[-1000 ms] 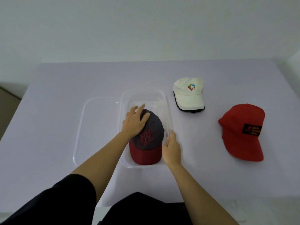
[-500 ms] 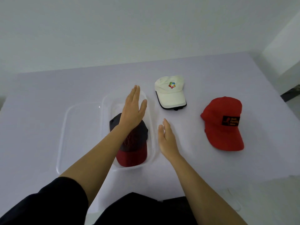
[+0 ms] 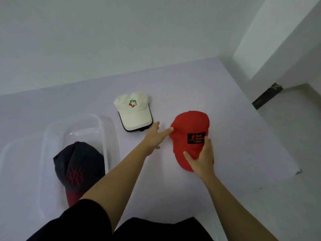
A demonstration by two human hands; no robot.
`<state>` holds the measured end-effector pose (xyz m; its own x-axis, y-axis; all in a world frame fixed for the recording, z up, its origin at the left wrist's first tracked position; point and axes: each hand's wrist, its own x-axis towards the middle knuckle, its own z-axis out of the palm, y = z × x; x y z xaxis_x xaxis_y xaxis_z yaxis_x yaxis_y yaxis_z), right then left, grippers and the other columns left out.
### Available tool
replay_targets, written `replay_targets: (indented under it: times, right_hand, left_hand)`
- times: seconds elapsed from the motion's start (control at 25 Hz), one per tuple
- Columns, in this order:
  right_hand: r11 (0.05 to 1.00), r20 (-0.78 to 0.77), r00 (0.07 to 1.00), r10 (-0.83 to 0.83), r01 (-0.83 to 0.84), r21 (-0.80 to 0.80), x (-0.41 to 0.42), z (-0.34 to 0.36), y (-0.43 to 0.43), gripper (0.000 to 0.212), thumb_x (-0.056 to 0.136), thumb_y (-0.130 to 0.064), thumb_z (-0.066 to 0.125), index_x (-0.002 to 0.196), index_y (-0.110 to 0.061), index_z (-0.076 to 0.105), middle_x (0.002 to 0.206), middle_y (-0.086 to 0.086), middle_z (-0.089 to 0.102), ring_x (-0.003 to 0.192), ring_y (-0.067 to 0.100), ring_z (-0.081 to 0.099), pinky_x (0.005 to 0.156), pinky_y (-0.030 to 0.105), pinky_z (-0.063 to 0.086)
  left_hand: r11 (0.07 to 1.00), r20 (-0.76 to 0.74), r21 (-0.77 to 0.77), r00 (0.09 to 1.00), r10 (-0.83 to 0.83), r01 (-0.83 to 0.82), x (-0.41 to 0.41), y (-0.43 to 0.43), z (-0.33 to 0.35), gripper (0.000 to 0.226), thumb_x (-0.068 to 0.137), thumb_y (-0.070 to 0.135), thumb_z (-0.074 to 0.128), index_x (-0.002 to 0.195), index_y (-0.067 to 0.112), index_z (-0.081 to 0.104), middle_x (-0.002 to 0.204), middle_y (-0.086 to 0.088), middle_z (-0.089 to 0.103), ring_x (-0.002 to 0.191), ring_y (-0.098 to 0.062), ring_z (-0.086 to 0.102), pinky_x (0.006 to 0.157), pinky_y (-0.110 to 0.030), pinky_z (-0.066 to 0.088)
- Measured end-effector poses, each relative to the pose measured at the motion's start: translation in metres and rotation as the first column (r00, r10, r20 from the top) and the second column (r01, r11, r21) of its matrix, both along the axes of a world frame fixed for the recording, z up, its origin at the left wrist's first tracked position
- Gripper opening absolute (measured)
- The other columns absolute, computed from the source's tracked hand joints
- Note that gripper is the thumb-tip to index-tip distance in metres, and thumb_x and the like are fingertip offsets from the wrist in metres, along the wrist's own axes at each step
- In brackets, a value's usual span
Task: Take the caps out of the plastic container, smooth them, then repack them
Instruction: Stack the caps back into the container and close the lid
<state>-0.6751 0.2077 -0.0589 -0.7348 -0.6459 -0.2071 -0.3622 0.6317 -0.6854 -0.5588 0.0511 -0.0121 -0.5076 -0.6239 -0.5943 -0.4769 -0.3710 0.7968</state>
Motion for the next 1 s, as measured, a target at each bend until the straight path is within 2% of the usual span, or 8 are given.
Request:
replay_targets:
  times: [0.08,0.16,0.32,0.52,0.64,0.76,0.88,1.0]
  right_hand:
    - [1.000,0.075,0.997,0.000,-0.001,0.013,-0.024,-0.010,0.007,0.117,0.055,-0.062,0.075,0.145,-0.020,0.012,0.149,0.013,0.026,0.137,0.030,0.029,0.108,0.054,0.033]
    - [0.995,0.062,0.995,0.083,-0.086,0.057,-0.038,-0.020,0.010,0.125,0.049,-0.069,0.072,0.146,-0.020,0.010,0.149,0.008,0.029,0.136,0.027,0.031,0.107,0.053,0.034]
    - [0.967,0.028,0.981,0.191,-0.193,0.163,-0.035,-0.022,0.007,0.126,0.050,-0.076,0.058,0.147,-0.025,-0.003,0.157,-0.002,0.012,0.142,0.026,0.016,0.109,0.058,0.025]
    - [0.964,0.040,0.981,0.190,-0.194,0.182,-0.038,-0.024,0.004,0.122,0.056,-0.073,0.060,0.147,-0.027,-0.006,0.158,-0.004,0.005,0.144,0.026,0.010,0.108,0.058,0.023]
    - [0.971,0.040,0.982,0.187,-0.191,0.145,-0.034,-0.018,0.004,0.121,0.056,-0.073,0.061,0.147,-0.029,-0.005,0.158,-0.004,0.009,0.143,0.026,0.012,0.108,0.057,0.023]
    - [0.979,0.041,0.981,0.189,-0.191,0.067,-0.025,-0.002,-0.001,0.119,0.053,-0.078,0.058,0.147,-0.031,0.001,0.155,-0.005,0.020,0.139,0.023,0.021,0.108,0.055,0.023]
    - [0.986,0.216,0.969,0.120,-0.092,-0.136,-0.018,0.026,-0.016,0.105,0.063,-0.078,0.055,0.146,-0.031,0.010,0.153,-0.005,0.025,0.138,0.016,0.027,0.113,0.048,0.026]
    - [0.932,0.399,0.895,0.202,-0.050,-0.359,-0.014,0.056,-0.044,0.072,0.087,-0.052,0.051,0.147,-0.029,0.018,0.153,-0.009,0.026,0.139,0.008,0.028,0.110,0.028,0.027]
  left_hand:
    - [0.999,-0.004,0.053,1.000,-0.010,0.010,-0.024,-0.001,-0.007,0.089,0.079,0.053,0.065,0.149,0.027,0.016,0.157,0.000,0.018,0.138,-0.029,0.031,0.099,-0.056,0.041]
    - [0.994,-0.003,0.094,0.998,-0.059,0.059,-0.043,-0.002,-0.013,0.082,0.078,0.053,0.066,0.144,0.023,0.027,0.153,0.000,0.029,0.131,-0.027,0.039,0.097,-0.057,0.041]
    - [0.976,-0.041,0.180,0.992,-0.120,0.125,-0.064,0.001,-0.023,0.069,0.074,0.044,0.074,0.133,0.027,0.044,0.130,0.000,0.057,0.118,-0.025,0.053,0.094,-0.062,0.042]
    - [0.969,-0.042,0.226,0.995,-0.089,0.096,-0.063,-0.002,-0.029,0.046,0.078,0.037,0.072,0.120,0.026,0.058,0.120,-0.001,0.065,0.117,-0.028,0.054,0.091,-0.071,0.039]
    - [0.973,-0.061,0.220,0.996,-0.057,0.069,-0.059,-0.003,-0.025,0.045,0.080,0.035,0.070,0.122,0.025,0.057,0.118,-0.004,0.066,0.115,-0.029,0.056,0.088,-0.072,0.041]
    - [0.973,-0.088,0.203,0.992,-0.089,0.106,-0.042,-0.014,-0.006,0.041,0.083,0.031,0.067,0.121,0.020,0.059,0.117,-0.007,0.068,0.111,-0.027,0.060,0.084,-0.067,0.047]
    - [0.985,-0.105,0.132,0.990,-0.094,0.108,-0.006,-0.027,0.022,0.042,0.080,0.034,0.068,0.118,0.016,0.062,0.111,-0.007,0.071,0.107,-0.029,0.064,0.075,-0.059,0.055]
    - [0.991,-0.156,0.075,0.983,-0.097,0.110,0.039,-0.037,0.052,0.065,0.061,0.047,0.080,0.116,0.019,0.062,0.109,-0.009,0.072,0.101,-0.029,0.068,0.069,-0.054,0.056]
